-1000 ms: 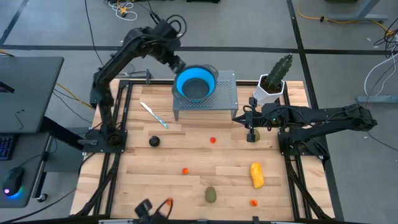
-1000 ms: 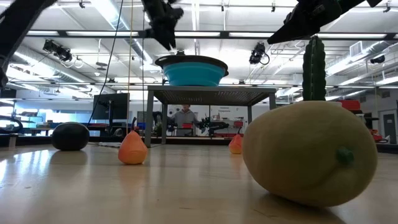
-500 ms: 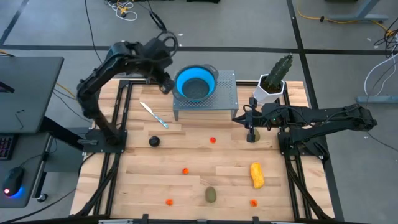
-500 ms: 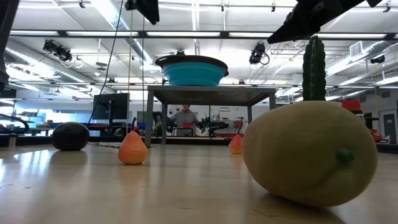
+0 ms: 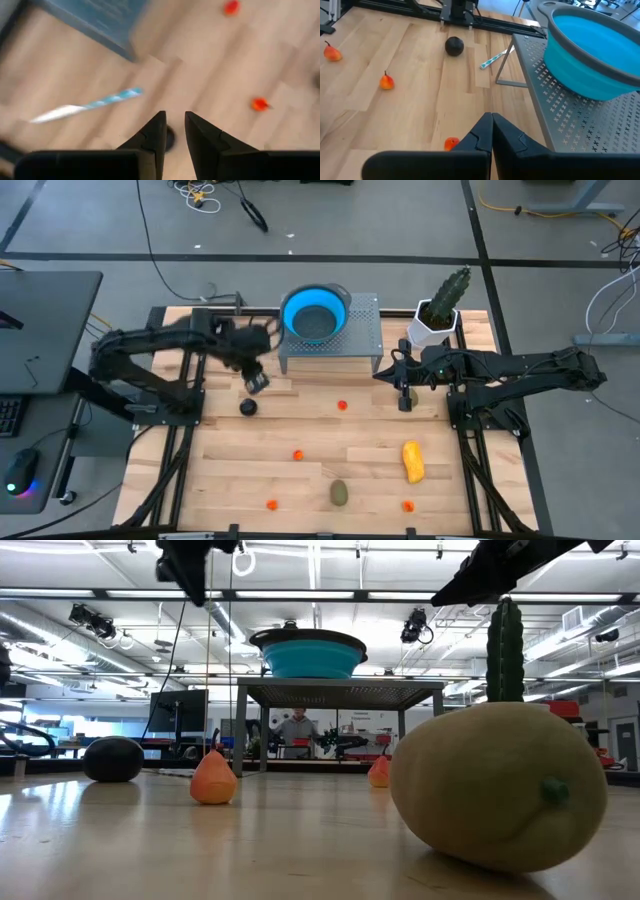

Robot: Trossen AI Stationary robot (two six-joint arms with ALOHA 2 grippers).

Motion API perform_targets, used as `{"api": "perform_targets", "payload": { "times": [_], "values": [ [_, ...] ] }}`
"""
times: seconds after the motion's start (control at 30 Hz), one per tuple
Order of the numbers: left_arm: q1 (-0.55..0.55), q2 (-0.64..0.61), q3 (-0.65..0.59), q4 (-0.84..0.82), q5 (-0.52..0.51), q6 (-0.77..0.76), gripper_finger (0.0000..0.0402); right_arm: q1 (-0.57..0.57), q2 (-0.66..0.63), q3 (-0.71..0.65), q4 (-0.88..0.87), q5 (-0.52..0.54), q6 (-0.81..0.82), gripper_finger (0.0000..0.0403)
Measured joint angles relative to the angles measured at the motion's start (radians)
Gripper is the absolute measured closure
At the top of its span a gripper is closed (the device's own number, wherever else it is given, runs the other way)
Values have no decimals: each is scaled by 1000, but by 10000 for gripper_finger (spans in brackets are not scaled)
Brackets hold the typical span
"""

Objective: Pick & Place Fruit
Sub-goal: Put the black plum into the blue strainer bowl

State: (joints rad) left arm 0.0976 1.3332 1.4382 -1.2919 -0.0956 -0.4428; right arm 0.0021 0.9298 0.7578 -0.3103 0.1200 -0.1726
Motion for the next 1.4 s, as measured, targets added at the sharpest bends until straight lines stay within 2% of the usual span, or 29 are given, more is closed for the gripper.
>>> {"api": "perform_targets", "payload": {
  "times": [0.17,0.33,0.43,0.57,0.77,0.93,1.1,1.27,1.4],
  "values": [
    [-90,-77,-229,87,25,-102,325,0,0,0,1,0,-5,395],
    [-139,-85,-407,130,31,-183,320,0,0,0,23,0,-8,395],
    [-151,-85,-502,234,37,-234,295,0,0,0,32,0,-8,395],
    [-151,-86,-598,312,31,-286,236,0,0,0,32,-1,-7,395],
    [-151,-86,-681,416,29,-346,141,0,0,0,31,0,-8,395],
    [-150,-86,-737,447,-8,-415,89,0,0,0,31,-1,-8,395],
    [-149,-86,-783,460,-19,-460,66,0,0,0,31,0,-8,395],
    [-149,-86,-835,622,-10,-464,60,0,0,0,31,0,-8,395],
    [-149,-70,-867,665,-9,-467,60,0,0,0,31,0,-8,395]
  ]
}}
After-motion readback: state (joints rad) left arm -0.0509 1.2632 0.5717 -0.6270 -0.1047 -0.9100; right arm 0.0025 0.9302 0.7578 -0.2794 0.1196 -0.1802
